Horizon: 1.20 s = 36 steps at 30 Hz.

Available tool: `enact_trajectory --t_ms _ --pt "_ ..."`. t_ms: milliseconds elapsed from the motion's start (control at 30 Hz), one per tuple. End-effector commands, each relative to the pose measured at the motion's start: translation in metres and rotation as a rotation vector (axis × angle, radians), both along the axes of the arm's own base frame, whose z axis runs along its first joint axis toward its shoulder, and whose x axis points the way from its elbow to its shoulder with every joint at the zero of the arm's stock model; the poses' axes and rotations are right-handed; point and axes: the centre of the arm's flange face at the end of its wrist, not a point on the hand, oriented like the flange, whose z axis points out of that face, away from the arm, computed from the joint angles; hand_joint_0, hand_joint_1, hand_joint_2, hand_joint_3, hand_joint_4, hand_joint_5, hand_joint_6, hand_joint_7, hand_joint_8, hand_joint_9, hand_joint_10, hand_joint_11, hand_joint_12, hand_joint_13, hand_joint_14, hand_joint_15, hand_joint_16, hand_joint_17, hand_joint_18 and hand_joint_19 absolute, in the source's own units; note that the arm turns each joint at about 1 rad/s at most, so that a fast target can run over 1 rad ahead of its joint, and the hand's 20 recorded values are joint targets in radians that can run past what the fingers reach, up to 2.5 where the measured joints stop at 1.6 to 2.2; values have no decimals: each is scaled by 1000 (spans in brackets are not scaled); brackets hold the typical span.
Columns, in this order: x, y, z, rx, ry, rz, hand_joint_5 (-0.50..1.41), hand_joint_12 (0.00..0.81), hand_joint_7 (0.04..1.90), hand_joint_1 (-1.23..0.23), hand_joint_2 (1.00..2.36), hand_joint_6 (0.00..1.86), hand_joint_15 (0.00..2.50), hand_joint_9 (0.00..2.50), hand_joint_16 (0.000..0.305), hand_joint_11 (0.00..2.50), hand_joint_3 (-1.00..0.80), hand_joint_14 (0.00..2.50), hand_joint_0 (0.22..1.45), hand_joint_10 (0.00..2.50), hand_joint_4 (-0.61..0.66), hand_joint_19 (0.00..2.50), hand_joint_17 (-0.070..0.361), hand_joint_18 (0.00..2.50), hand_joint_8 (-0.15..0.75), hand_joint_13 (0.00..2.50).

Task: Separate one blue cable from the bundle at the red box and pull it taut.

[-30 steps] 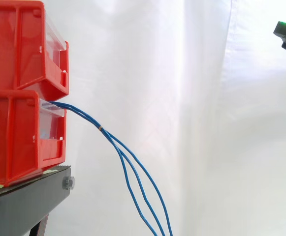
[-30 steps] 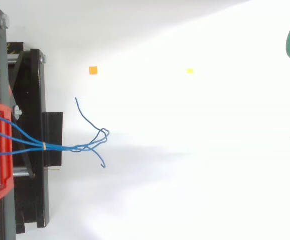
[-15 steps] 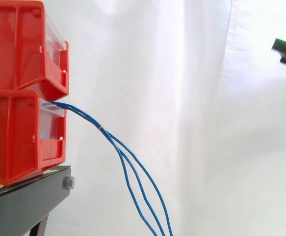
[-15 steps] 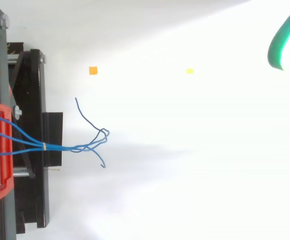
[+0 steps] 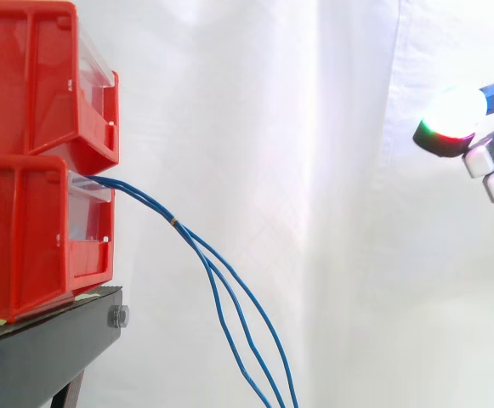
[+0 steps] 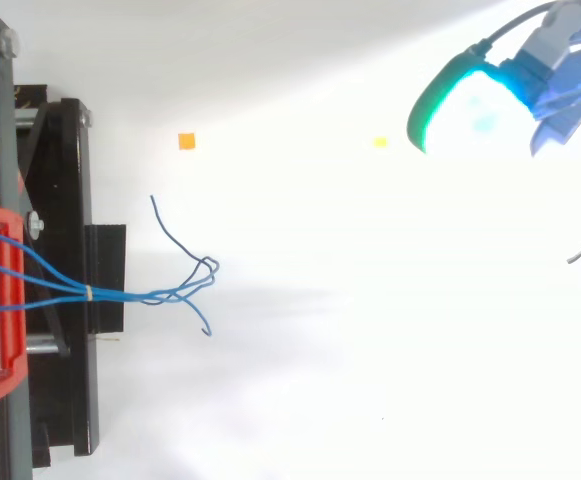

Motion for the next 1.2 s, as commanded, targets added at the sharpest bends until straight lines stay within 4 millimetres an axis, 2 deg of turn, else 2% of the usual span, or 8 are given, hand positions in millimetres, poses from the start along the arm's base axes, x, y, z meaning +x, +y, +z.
enact_trajectory --t_ms 0,433,533,600,767,1167 --pt "6 9 -6 -33 -1 -14 -232 398 776 -624 1000 502 410 511 52 454 -491 13 555 7 342 585 118 688 364 617" --pt "38 30 -52 -41 12 -44 -213 395 786 -628 1000 502 408 512 52 459 -496 13 558 7 384 580 117 685 364 612" --pt "42 33 -66 -41 31 -44 -211 395 790 -629 1000 502 407 521 52 461 -494 13 557 9 388 578 117 685 367 613" --pt "47 34 -83 -22 45 -43 -211 396 791 -629 1000 502 410 522 52 459 -494 12 558 9 388 580 117 685 369 613" --pt "60 36 -101 28 -2 -52 -210 397 791 -629 1000 502 408 522 52 466 -496 13 558 7 389 578 117 684 366 610" --pt "62 39 -99 8 -21 -70 -210 398 792 -629 1000 502 403 525 52 454 -493 12 558 9 388 577 117 682 368 610"
